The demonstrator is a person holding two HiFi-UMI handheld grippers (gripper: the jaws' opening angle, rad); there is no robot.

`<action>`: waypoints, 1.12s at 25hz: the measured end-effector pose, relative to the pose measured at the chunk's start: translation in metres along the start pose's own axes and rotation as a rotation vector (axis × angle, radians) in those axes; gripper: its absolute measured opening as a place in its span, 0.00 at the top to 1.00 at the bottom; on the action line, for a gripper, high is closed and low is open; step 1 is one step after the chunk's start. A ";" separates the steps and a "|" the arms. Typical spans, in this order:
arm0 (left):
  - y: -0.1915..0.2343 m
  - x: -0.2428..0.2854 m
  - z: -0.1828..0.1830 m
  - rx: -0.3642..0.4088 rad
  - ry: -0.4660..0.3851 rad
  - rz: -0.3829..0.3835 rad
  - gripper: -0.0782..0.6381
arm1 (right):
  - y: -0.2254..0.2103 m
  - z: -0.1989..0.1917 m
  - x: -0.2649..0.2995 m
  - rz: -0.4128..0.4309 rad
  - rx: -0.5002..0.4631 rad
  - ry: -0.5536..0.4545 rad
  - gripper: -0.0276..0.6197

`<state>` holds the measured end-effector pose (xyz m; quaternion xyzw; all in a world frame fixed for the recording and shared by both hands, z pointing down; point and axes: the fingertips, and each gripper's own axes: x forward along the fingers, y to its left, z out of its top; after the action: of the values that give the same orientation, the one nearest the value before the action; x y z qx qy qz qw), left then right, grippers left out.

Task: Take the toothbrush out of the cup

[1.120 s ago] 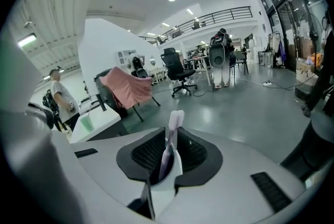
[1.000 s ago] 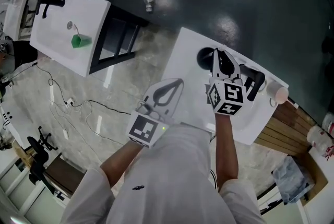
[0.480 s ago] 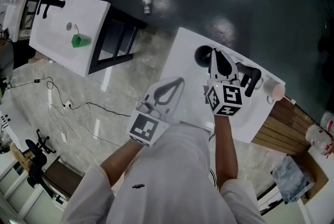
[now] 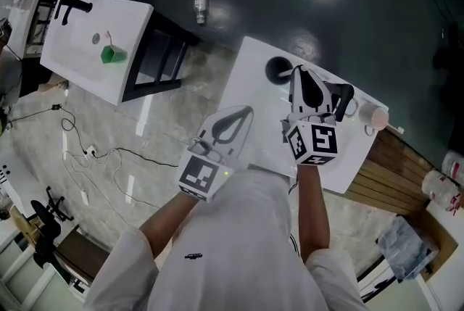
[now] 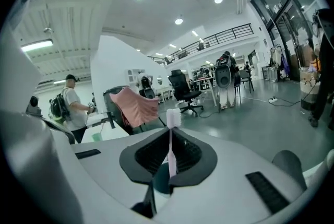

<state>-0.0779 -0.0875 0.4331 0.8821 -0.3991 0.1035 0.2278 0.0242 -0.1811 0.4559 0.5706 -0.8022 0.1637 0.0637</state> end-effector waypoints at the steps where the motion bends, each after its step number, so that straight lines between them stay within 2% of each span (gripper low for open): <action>1: -0.001 -0.002 0.001 0.001 -0.006 0.001 0.89 | 0.002 0.005 -0.004 0.002 -0.002 -0.013 0.94; 7: -0.010 -0.019 0.012 0.033 -0.055 -0.004 0.89 | 0.014 0.032 -0.034 0.005 -0.026 -0.082 0.94; 15: -0.026 -0.034 0.026 0.048 -0.110 -0.035 0.89 | 0.021 0.058 -0.080 -0.038 -0.056 -0.147 0.94; 23: -0.040 -0.042 0.034 0.090 -0.138 -0.073 0.89 | 0.020 0.064 -0.127 -0.094 -0.056 -0.186 0.94; 28: -0.048 -0.045 0.038 0.096 -0.151 -0.085 0.89 | 0.021 0.061 -0.153 -0.112 -0.092 -0.194 0.94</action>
<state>-0.0719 -0.0487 0.3680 0.9134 -0.3719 0.0462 0.1587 0.0616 -0.0579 0.3505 0.6242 -0.7781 0.0671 0.0207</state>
